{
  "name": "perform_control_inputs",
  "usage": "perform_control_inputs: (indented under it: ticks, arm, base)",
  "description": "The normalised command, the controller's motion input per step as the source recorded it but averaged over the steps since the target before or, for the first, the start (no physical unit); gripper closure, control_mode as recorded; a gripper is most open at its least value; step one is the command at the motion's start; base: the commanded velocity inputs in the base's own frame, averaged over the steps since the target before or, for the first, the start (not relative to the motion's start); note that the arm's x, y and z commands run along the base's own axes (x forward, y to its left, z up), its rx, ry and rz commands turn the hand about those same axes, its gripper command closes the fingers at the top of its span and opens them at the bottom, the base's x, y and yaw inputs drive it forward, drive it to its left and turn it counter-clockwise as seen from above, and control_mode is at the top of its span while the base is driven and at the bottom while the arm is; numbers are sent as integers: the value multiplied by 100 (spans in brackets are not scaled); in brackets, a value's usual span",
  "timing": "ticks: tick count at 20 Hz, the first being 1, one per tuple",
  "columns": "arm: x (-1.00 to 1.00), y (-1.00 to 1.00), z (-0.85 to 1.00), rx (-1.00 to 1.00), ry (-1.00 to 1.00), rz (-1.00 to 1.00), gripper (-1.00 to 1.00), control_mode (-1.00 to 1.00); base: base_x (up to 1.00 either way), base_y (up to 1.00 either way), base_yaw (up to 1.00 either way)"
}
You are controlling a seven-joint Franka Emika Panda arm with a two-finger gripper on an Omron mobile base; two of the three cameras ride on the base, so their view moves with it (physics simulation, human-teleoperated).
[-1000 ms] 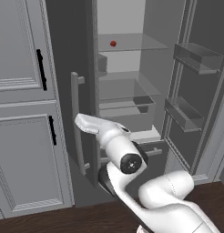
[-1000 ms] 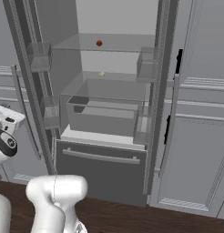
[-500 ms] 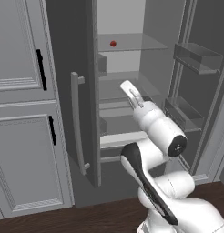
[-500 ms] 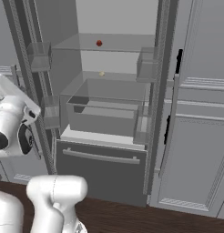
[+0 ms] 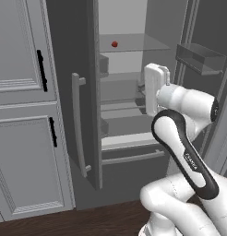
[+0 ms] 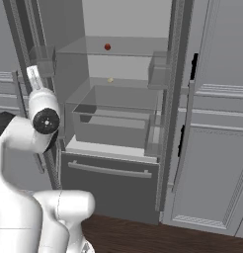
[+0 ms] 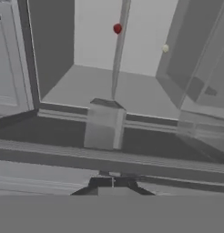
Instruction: Take the strawberry from the fridge and place it on top of the pancake, located on the dining counter.
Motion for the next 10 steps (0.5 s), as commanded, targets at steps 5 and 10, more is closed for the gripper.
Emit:
perform_control_inputs:
  ticks: [5,10]
  arm:
    - [37,16,-6,17,4,9,100,-100]
    - [44,0,14,3,-3,0,100,-100]
  base:
    - [0,0,0]
    - [0,0,0]
